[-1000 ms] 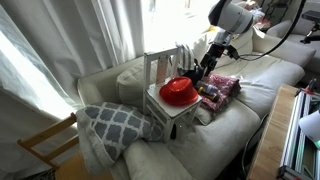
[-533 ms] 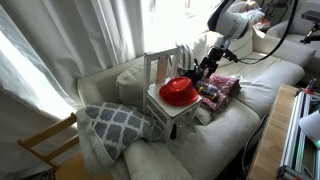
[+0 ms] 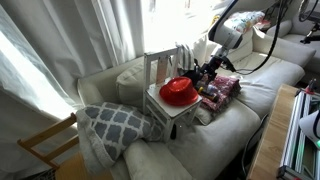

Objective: Pick up the red hat and turn it upside down on the chair, pick up the striped towel and put it in the red hat

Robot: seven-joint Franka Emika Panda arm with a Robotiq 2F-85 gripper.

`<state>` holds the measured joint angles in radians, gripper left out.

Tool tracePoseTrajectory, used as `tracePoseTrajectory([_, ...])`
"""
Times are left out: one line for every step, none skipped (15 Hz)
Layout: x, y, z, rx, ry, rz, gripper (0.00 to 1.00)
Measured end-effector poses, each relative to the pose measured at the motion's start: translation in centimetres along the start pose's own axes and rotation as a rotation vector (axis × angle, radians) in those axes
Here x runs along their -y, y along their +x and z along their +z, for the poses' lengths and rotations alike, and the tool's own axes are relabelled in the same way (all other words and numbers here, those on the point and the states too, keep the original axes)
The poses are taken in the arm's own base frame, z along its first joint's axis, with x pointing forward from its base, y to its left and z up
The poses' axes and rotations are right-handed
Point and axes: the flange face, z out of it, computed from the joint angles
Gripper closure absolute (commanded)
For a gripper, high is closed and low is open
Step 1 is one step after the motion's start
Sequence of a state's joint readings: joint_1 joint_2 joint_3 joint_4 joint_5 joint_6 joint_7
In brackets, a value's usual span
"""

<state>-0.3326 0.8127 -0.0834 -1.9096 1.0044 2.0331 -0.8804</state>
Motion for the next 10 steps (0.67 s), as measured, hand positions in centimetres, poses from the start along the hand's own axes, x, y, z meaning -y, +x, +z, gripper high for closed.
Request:
tracePoseTrajectory([-0.7, 0.4, 0.4, 0.002, 0.044, 0.014, 0.00])
tracePoseTrajectory([-1.3, 0.9, 0.9, 0.003, 0.086, 0.027, 0.00])
tracePoseTrajectory([-1.9, 1.3, 1.3, 0.005, 0.124, 0.037, 0.00])
tracePoseTrajectory([-2.5, 1.7, 1.7, 0.005, 0.157, 0.048, 0.00])
tracePoseTrajectory([-3.1, 2.0, 2.2, 0.003, 0.187, 0.058, 0.00])
tracePoseTrajectory([-3.7, 2.4, 2.7, -0.002, 0.213, 0.067, 0.00])
tracePoseTrajectory([-4.2, 2.8, 3.2, -0.014, 0.238, 0.079, 0.00])
tracePoseTrajectory([-4.7, 3.1, 3.6, -0.028, 0.259, 0.090, 0.00])
tracePoseTrajectory([-5.1, 3.5, 4.0, -0.040, 0.275, 0.100, 0.00])
tracePoseTrajectory([-5.4, 3.8, 4.4, -0.051, 0.288, 0.117, 0.00])
